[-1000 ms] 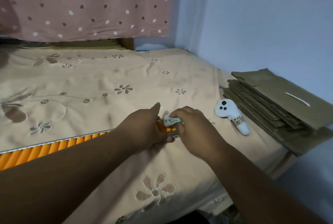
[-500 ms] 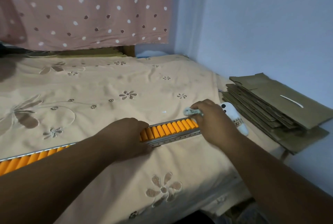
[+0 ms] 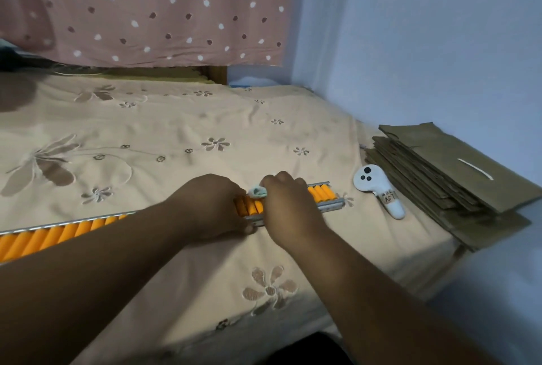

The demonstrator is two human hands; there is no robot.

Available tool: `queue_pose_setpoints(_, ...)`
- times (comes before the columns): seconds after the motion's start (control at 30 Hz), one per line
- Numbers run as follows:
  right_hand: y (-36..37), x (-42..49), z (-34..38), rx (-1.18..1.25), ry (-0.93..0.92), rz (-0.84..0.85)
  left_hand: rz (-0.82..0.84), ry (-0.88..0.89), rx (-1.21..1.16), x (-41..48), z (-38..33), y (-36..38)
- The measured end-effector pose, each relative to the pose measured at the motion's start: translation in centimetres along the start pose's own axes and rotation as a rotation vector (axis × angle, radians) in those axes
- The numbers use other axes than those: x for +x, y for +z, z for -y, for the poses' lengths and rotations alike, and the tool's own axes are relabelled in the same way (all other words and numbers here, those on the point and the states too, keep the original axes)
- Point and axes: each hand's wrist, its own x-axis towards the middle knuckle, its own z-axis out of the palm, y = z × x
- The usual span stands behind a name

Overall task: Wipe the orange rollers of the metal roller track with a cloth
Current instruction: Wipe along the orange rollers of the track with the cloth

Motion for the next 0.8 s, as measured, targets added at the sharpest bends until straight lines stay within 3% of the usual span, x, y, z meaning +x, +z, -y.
queue_pose_setpoints(0.13, -0.1, -1.0, 1.8, -0.031, -0.146, 0.007, 0.081, -0.021, -0.127, -0.5, 1.2, -0.7)
queue_pose_setpoints(0.27, -1.5, 0.1, -1.5, 0.278, -0.137, 0.157, 0.135, -0.051, -0.113, -2.9, 4.0, -1.1)
queue_pose_setpoints(0.4, -1.4, 1.6, -3.3, 0.326, -0.047, -0.055, 0.097, -0.086, -0.086, -5.3, 5.8, -1.3)
queue_pose_setpoints(0.5, 1.0, 1.5, -1.2, 0.291, -0.033, -0.048, 0.042, -0.079, -0.066, -5.5, 5.9, -0.9)
queue_pose_setpoints(0.63, 2.3, 0.0, 3.0, 0.332, -0.167, -0.078, 0.006, -0.070, -0.070, -5.8, 6.4, 0.0)
queue_pose_setpoints(0.8, 1.0, -1.3, 5.2, 0.414, -0.286, 0.096, -0.041, -0.028, -0.191, -6.6, 6.7, -0.1)
